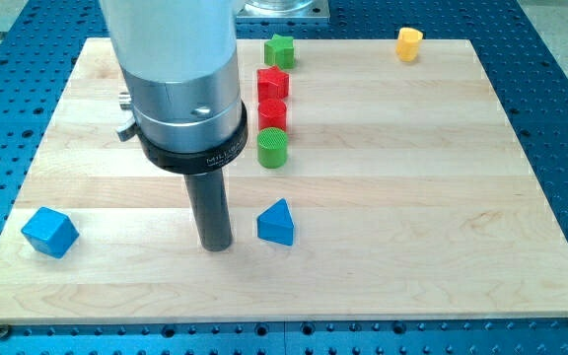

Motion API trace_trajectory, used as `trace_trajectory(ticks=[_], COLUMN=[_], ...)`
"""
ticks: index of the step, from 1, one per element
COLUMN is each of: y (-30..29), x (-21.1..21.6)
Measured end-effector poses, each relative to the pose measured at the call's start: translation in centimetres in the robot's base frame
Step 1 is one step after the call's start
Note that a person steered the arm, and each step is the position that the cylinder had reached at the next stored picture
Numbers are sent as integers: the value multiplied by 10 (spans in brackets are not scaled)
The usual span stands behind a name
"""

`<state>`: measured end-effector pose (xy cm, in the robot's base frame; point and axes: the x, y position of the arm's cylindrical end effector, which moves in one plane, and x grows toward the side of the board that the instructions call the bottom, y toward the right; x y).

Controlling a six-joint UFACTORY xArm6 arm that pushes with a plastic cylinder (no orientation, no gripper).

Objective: Drag the triangle near to the bottom side of the green circle

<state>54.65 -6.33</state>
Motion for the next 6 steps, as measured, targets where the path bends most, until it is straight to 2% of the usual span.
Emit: trace_trajectory(ticks=[1, 5, 6], y=[30, 119, 59], x=[13, -26, -26])
